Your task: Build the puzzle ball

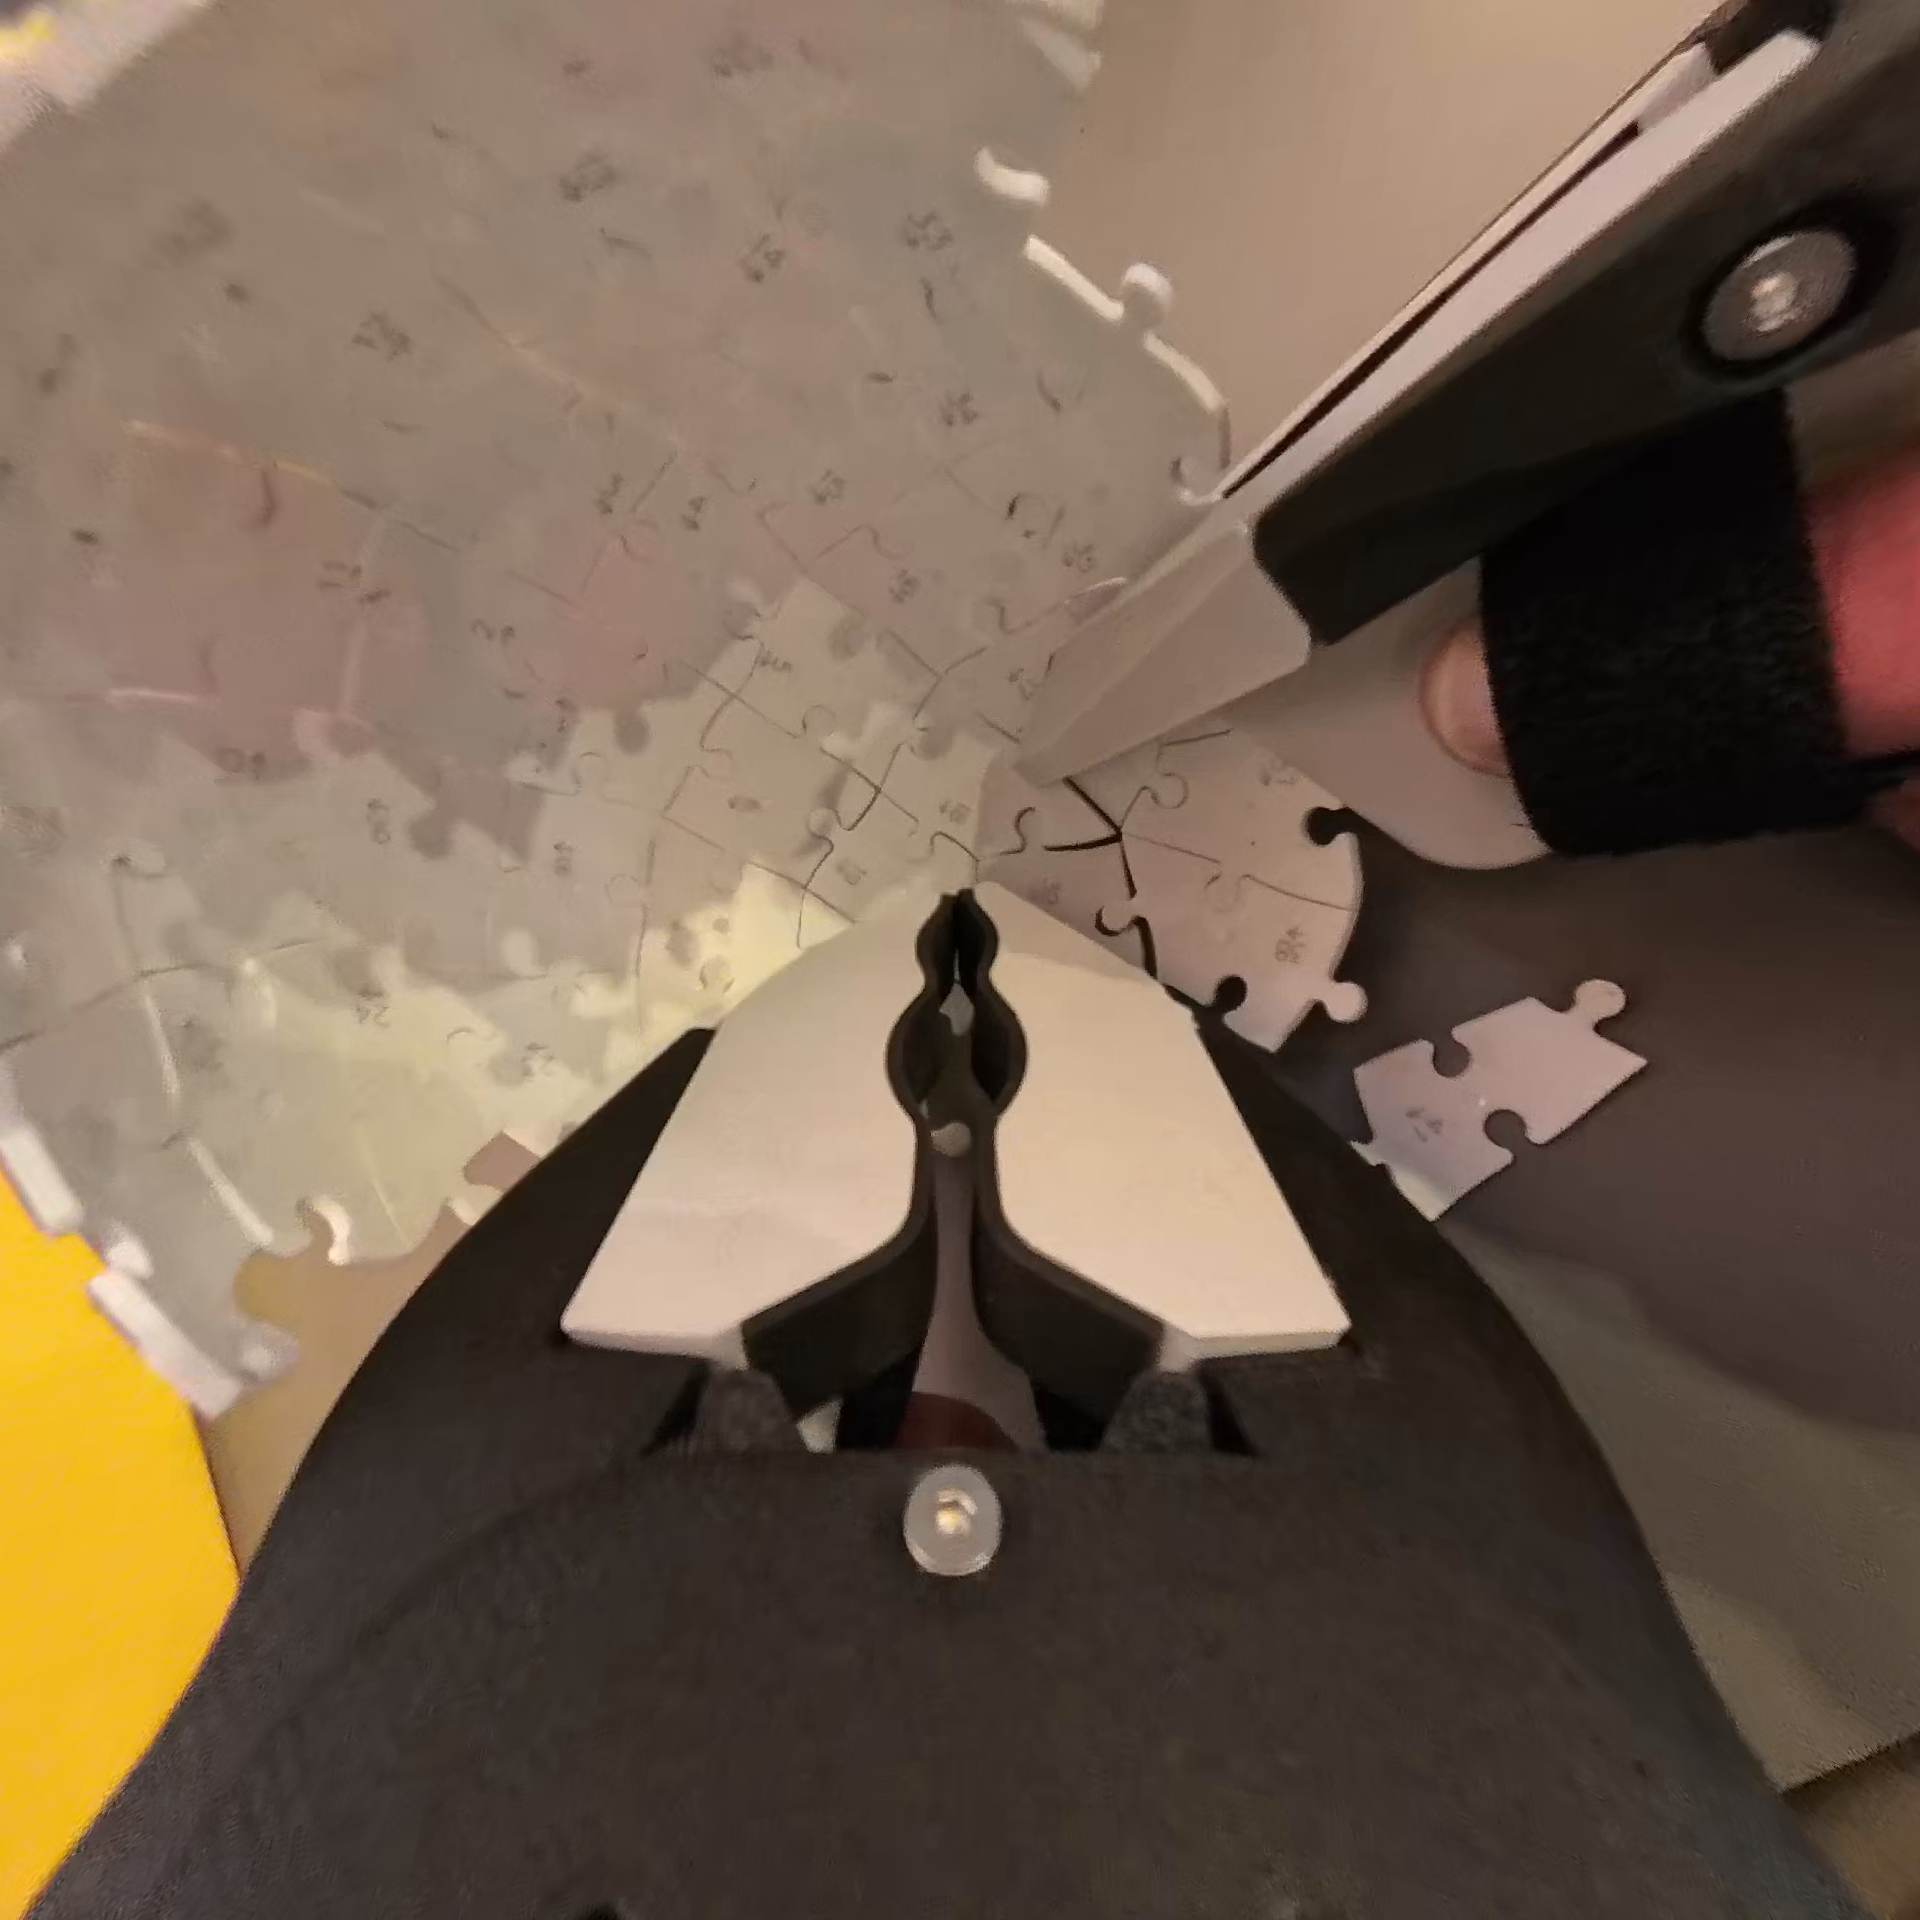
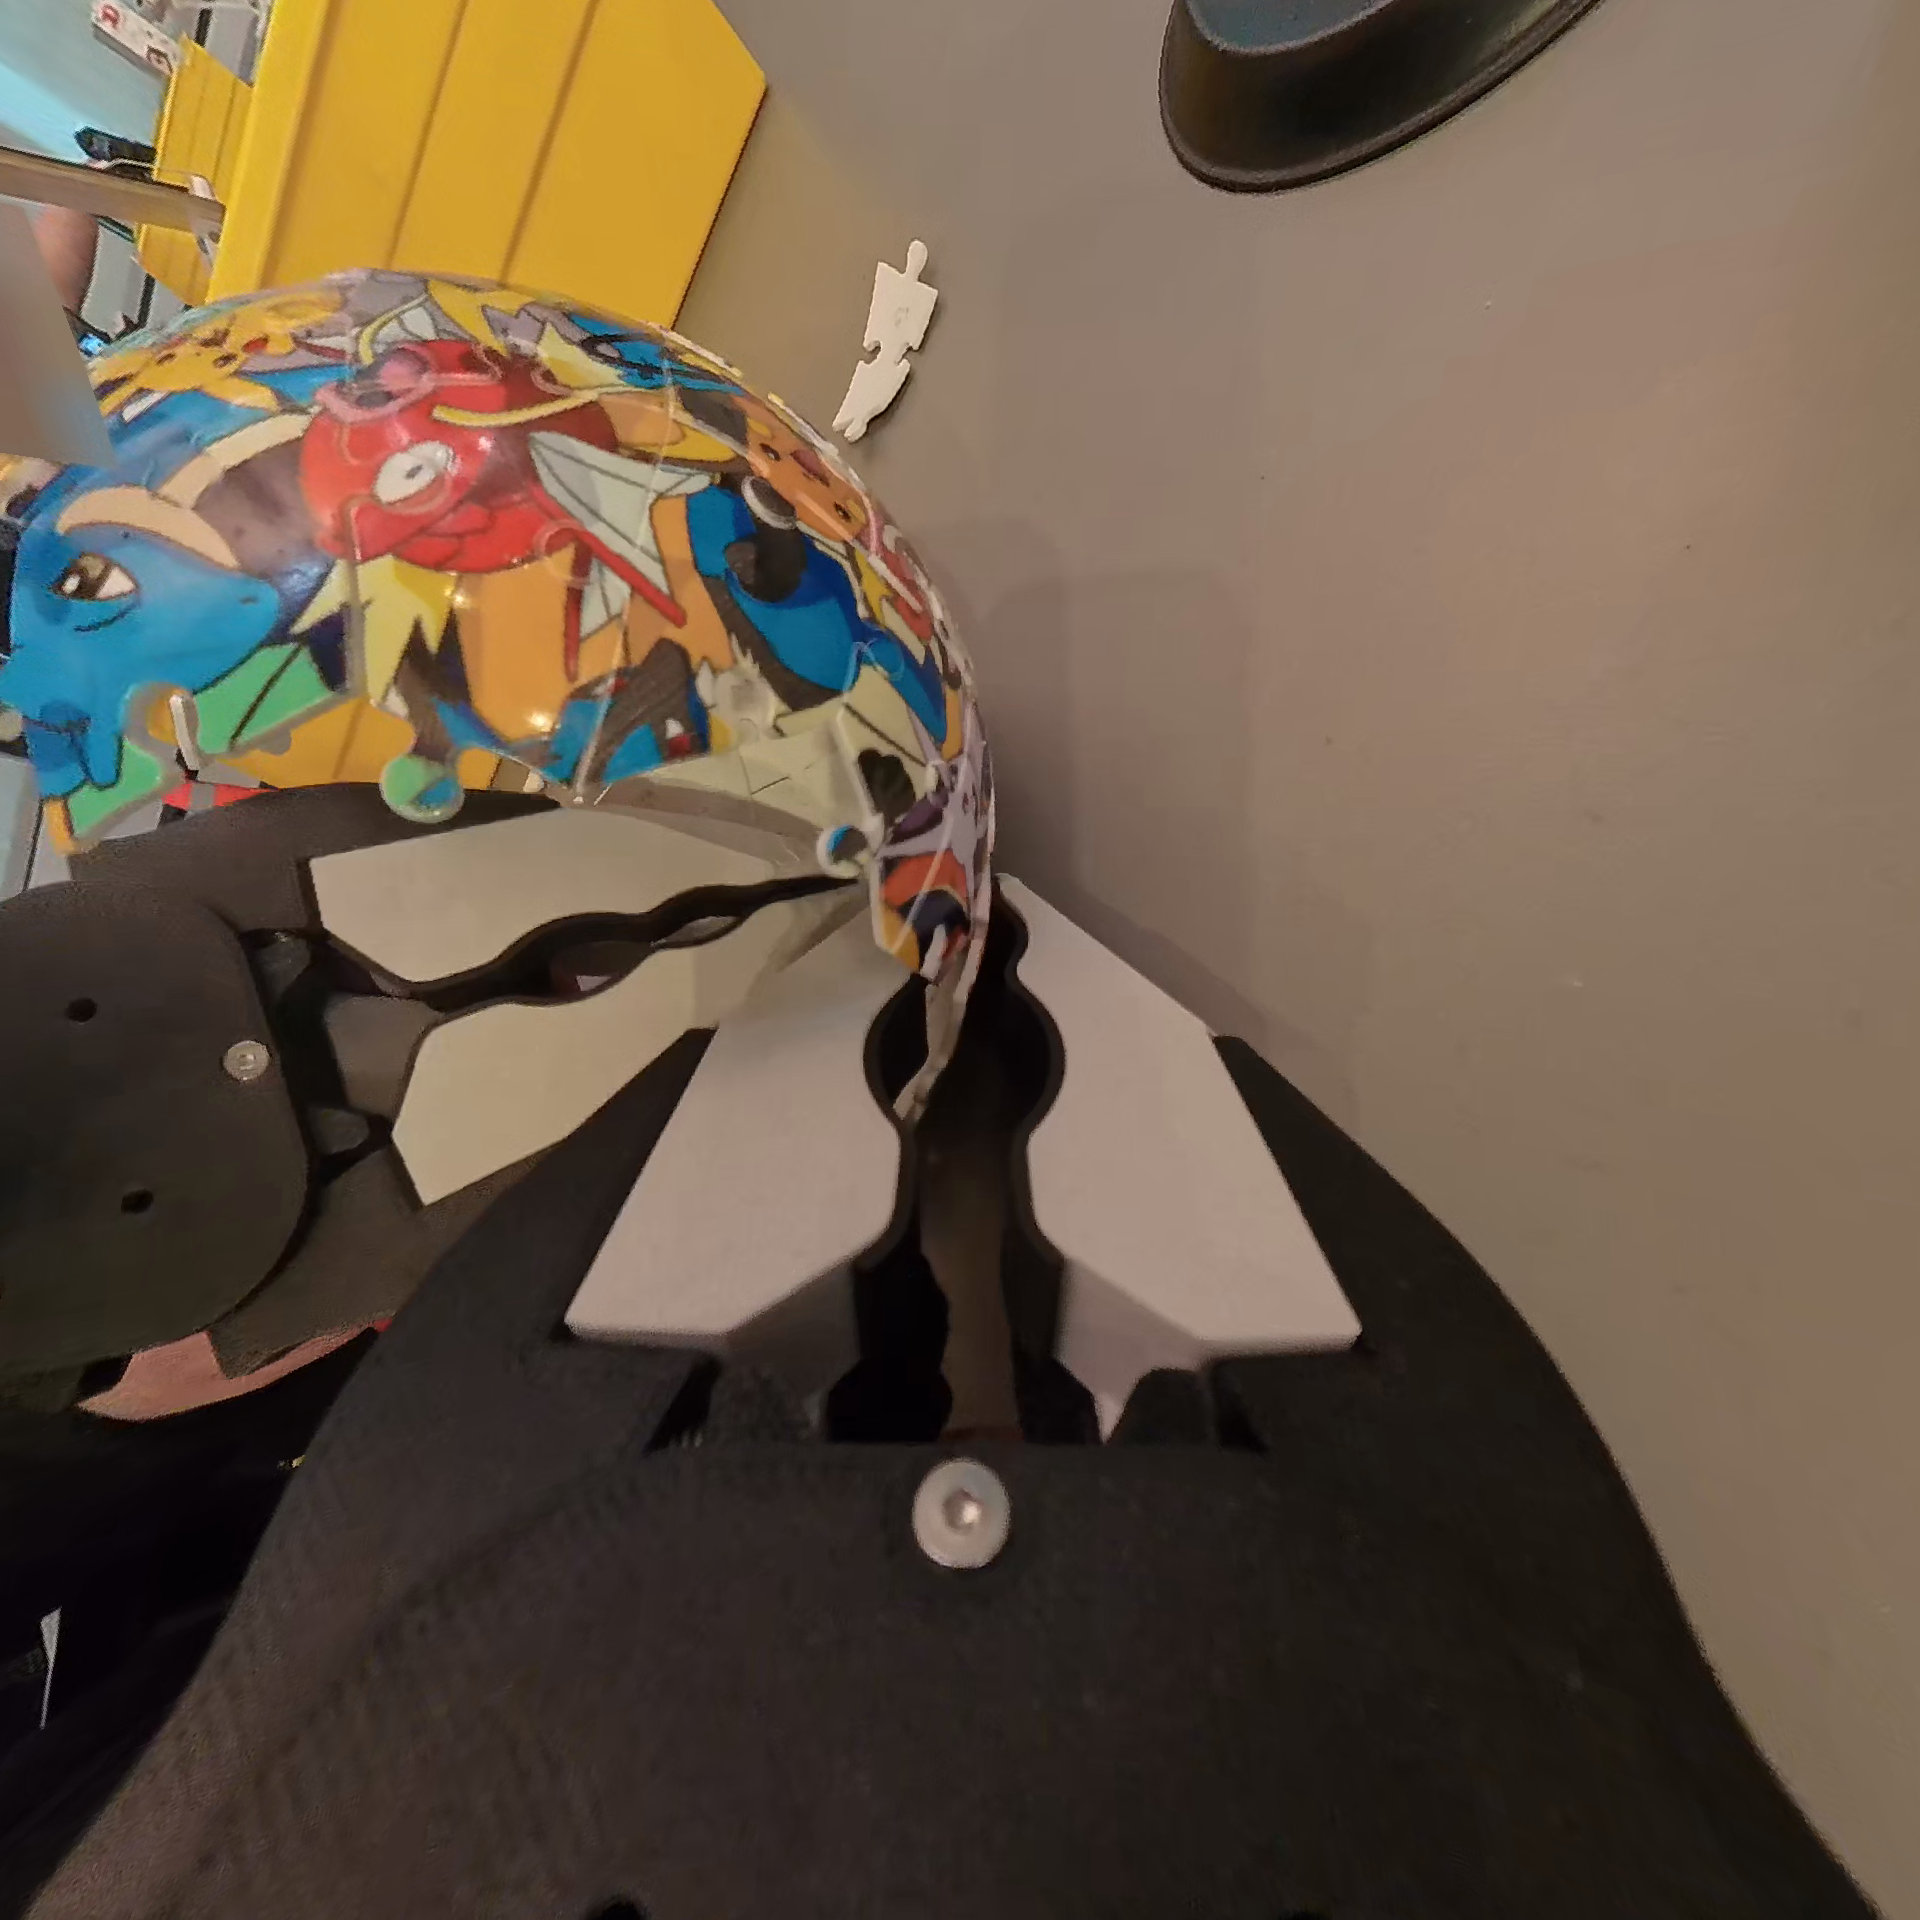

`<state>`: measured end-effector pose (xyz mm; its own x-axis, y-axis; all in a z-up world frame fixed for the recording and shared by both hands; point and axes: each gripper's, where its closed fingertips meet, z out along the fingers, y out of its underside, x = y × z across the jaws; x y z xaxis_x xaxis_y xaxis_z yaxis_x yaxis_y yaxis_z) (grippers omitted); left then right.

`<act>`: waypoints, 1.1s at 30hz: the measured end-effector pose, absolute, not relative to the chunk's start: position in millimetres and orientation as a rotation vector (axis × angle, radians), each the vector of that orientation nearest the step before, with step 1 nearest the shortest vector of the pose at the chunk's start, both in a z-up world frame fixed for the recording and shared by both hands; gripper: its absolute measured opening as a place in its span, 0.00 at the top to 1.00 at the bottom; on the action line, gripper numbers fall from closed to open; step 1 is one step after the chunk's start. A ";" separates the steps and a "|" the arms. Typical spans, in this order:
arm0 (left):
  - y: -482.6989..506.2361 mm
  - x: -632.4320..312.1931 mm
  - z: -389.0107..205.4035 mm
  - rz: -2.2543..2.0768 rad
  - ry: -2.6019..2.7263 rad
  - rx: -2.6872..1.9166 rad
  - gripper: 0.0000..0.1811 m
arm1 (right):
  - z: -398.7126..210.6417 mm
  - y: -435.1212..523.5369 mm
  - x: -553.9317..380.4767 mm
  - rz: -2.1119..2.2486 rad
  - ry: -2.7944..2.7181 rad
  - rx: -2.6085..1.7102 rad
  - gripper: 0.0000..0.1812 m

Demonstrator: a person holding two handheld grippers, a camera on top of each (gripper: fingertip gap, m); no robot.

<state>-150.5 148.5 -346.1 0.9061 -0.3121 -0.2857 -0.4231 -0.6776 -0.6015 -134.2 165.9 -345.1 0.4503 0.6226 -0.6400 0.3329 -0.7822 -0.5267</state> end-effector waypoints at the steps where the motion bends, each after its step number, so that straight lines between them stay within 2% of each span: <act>1: 148.8 -149.7 -345.3 0.204 0.529 -2.363 1.00 | -345.2 165.8 -134.1 1.251 -0.815 -2.380 0.97; 16: 149.7 -148.3 -351.0 0.236 0.590 -2.371 1.00 | -344.8 165.5 -133.8 1.248 -0.815 -2.379 0.97; 33: 150.0 -148.3 -351.0 0.229 0.596 -2.375 1.00 | -342.0 159.3 -124.4 1.250 -0.858 -2.391 0.91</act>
<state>-148.3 150.0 -351.0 0.8802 -0.3572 -0.3124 -0.4745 -0.6718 -0.5687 -124.4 159.3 -342.0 0.4403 0.6342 -0.6355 0.3648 -0.7731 -0.5188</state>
